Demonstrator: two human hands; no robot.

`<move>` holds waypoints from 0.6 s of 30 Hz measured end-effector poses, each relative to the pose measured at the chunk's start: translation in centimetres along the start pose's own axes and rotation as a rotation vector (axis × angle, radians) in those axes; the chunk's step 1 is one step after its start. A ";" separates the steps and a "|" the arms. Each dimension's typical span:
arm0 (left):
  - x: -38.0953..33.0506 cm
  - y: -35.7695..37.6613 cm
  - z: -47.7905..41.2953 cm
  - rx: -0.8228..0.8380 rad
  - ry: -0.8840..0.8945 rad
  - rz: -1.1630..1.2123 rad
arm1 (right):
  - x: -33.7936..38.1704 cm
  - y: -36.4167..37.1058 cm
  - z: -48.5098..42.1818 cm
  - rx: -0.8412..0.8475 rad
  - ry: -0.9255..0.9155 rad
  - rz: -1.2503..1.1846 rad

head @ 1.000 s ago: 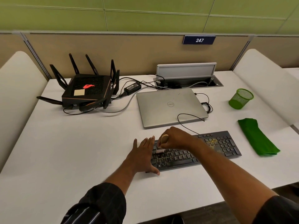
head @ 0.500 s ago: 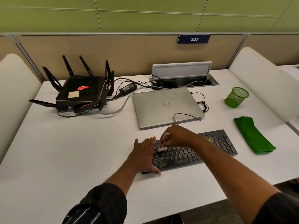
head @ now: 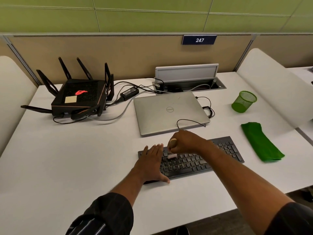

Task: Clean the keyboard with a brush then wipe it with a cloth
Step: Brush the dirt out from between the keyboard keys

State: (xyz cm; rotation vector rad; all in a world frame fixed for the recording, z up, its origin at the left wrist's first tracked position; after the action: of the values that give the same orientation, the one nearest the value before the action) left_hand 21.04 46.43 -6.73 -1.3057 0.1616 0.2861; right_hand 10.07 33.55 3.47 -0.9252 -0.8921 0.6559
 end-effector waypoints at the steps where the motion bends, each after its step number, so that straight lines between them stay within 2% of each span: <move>1: -0.2 0.1 -0.2 -0.004 0.003 0.001 | 0.2 0.1 0.1 0.001 -0.015 -0.019; 10: -1.3 0.3 -1.7 0.018 0.008 0.004 | -3.2 0.3 1.1 0.067 0.049 0.227; 13: -2.0 0.4 -2.2 0.009 0.007 -0.005 | -4.2 0.0 1.1 0.032 0.059 0.170; 18: -3.4 0.5 -3.1 -0.001 0.005 -0.007 | -4.4 -0.1 1.9 0.005 -0.031 0.000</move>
State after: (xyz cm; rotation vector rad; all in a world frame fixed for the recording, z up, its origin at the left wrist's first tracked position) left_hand 17.79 43.13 -7.05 -1.3076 0.1613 0.2770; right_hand 6.34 30.79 2.53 -0.9125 -0.9173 0.6741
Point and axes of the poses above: each hand's wrist, its own z-axis away from the middle knuckle, its own y-axis out of the palm, x = y × z, the point moved 2 cm from there along -z, towards the middle knuckle, and after that the axes turned 1 degree about z, right-handed, at the moved point
